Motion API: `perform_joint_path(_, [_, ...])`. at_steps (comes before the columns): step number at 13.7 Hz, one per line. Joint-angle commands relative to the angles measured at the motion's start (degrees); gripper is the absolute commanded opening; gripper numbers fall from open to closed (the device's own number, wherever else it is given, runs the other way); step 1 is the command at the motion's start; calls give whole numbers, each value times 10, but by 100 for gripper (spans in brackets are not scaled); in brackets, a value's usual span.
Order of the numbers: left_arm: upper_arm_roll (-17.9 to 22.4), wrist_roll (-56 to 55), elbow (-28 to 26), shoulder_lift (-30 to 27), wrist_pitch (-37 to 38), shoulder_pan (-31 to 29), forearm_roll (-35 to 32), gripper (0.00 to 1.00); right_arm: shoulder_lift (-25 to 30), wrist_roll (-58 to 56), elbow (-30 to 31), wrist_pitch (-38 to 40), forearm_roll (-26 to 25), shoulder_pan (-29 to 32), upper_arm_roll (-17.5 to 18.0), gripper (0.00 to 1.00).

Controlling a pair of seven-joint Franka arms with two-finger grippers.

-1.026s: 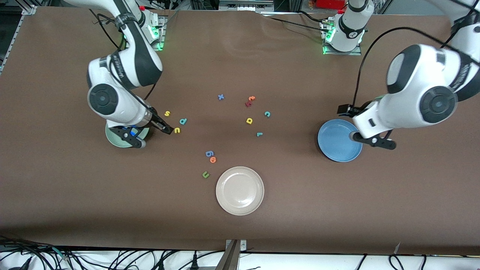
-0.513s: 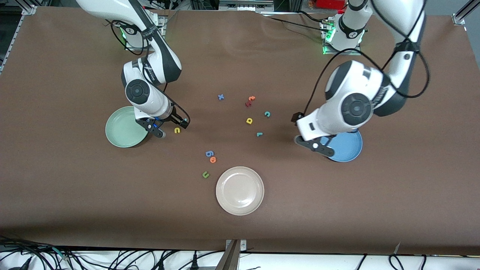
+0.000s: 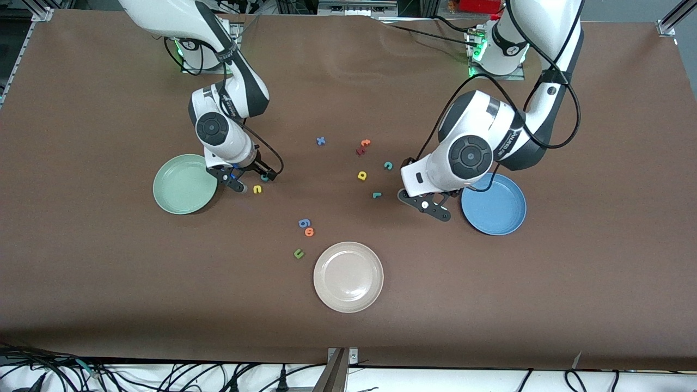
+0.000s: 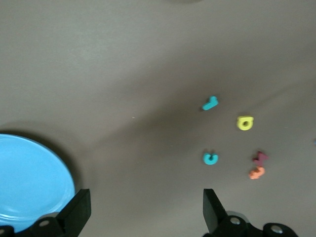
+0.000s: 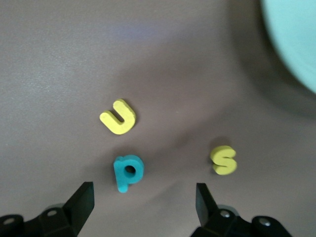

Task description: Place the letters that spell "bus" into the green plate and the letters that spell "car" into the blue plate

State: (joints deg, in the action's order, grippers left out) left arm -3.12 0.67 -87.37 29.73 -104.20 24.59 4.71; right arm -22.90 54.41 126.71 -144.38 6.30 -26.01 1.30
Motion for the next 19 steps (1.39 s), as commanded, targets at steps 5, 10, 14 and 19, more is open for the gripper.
perform_joint_path(5, [7,13,19,16,-2,-10,-40,100,-14,3,2,-32,5,-7,-1,69])
perform_joint_path(10, [6,-12,-35,8,-107,17,4,100,-14,0,3,-32,5,-7,0,52])
perform_joint_path(14, [6,-77,-163,-39,-229,52,-7,100,-15,-2,2,-30,5,-7,0,27])
perform_joint_path(19, [7,-137,-312,-72,-382,110,-21,100,-12,-3,-3,-27,5,-7,-1,8])
